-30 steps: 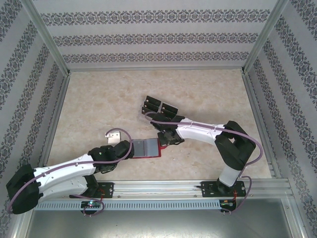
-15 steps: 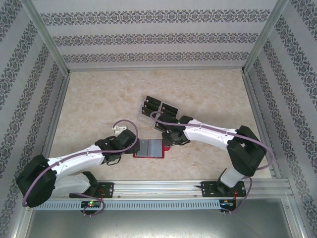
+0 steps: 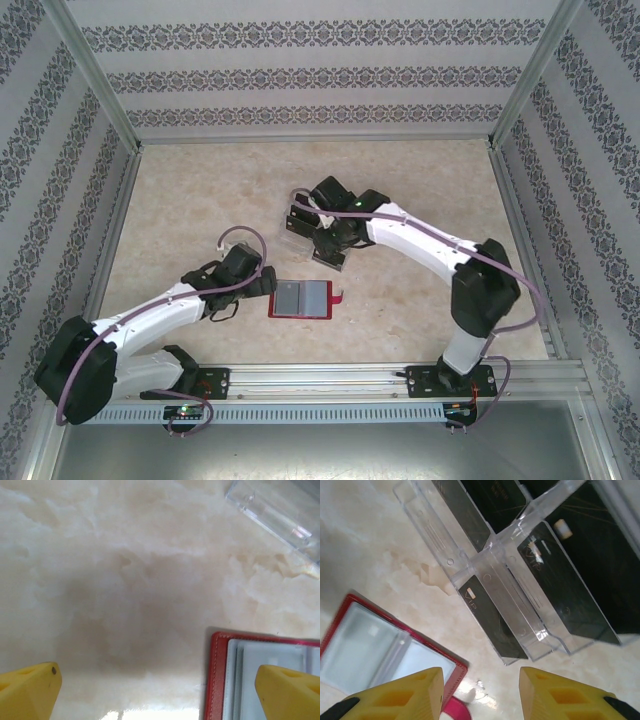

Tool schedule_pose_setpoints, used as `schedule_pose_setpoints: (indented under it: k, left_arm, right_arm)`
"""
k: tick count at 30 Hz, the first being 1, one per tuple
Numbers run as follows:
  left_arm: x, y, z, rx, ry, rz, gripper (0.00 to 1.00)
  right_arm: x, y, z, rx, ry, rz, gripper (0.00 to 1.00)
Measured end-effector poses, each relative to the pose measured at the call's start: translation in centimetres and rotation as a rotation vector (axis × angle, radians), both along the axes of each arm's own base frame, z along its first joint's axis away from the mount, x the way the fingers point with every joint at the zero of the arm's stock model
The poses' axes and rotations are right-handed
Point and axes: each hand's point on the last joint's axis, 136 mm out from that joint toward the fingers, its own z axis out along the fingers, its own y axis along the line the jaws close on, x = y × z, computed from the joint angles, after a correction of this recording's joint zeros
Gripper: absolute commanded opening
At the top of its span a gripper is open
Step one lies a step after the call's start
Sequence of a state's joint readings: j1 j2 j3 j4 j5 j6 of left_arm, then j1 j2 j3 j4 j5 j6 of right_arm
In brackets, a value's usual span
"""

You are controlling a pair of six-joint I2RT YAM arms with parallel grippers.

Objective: Put the credit cards into the card holder

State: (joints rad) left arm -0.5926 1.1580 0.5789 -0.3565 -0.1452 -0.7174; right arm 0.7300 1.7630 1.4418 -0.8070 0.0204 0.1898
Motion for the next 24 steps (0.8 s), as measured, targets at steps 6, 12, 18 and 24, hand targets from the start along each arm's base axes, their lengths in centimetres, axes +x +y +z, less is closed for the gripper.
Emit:
schedule_pose_setpoints:
  k: [6, 12, 18, 24]
  left_arm:
    - [0.4, -0.1, 0.2, -0.032, 0.015, -0.008, 1.00]
    - [0.2, -0.4, -0.1, -0.043, 0.035, -0.021, 1.00]
    - [0.1, -0.6, -0.1, -0.053, 0.041, -0.028, 1.00]
    - [-0.1, -0.5, -0.4, -0.052, 0.045, -0.028, 1.00]
  right_arm:
    - [-0.1, -0.4, -3.1, -0.095, 0.061, 0.062, 0.42]
    - [0.5, -0.3, -4.2, -0.136, 0.065, 0.088, 0.41]
    - [1.2, -0.4, -5.5, -0.184, 0.066, 0.098, 0.41]
    - [1.3, -0.7, -6.7, -0.222, 0.077, 0.115, 0.38]
